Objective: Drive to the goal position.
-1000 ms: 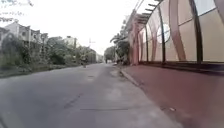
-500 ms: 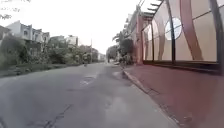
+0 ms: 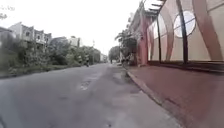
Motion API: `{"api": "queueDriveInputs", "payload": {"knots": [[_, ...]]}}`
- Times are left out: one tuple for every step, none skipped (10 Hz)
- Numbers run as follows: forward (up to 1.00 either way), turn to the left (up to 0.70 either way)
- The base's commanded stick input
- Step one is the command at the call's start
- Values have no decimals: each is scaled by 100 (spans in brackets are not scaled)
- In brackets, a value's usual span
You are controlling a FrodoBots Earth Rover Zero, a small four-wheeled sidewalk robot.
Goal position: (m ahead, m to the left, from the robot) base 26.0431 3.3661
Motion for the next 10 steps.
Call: {"api": "queueDriveInputs", "payload": {"knots": [[100,6],[100,6],[100,6],[100,6],[100,6],[100,6],[100,6],[100,6],[100,6],[100,-26]]}}
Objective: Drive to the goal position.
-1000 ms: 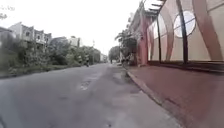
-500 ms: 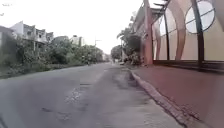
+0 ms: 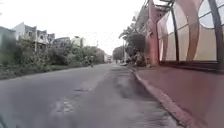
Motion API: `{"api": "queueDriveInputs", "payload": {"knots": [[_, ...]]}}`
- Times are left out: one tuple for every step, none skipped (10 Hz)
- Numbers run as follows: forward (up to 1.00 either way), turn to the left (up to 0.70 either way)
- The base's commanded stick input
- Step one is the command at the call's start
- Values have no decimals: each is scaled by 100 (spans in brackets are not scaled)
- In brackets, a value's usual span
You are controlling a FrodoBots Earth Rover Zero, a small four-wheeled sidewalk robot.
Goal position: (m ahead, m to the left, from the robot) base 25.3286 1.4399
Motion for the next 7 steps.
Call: {"api": "queueDriveInputs", "payload": {"knots": [[100,-34],[100,-34],[100,2],[100,6],[100,6],[100,6],[100,6]]}}
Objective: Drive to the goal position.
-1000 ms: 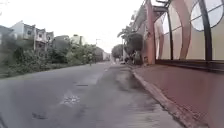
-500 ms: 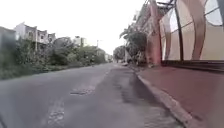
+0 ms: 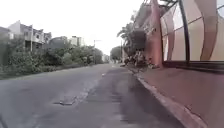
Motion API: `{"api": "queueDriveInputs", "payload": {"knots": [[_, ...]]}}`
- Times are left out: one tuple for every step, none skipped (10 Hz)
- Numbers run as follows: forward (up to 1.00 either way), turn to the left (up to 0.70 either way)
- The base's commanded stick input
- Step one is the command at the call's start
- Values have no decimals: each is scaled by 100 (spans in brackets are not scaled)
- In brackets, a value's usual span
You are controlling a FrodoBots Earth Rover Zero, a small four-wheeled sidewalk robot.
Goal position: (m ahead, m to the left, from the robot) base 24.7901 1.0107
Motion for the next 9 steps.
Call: {"api": "queueDriveInputs", "payload": {"knots": [[100,6],[100,6],[100,6],[100,-12],[100,-32],[100,-30],[100,6],[100,6],[100,6]]}}
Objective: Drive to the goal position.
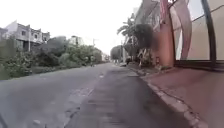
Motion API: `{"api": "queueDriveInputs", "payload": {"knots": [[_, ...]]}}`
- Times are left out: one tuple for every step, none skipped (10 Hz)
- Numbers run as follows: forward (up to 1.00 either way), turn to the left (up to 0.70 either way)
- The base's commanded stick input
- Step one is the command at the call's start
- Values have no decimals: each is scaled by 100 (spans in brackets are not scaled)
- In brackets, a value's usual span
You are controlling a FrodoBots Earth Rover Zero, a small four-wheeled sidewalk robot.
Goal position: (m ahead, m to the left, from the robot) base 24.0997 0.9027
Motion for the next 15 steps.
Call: {"api": "queueDriveInputs", "payload": {"knots": [[100,6],[100,6],[100,6],[100,6],[100,6],[100,5],[100,-34],[100,-34],[100,-34],[100,-27],[100,-5],[100,6],[100,6],[100,6],[100,6]]}}
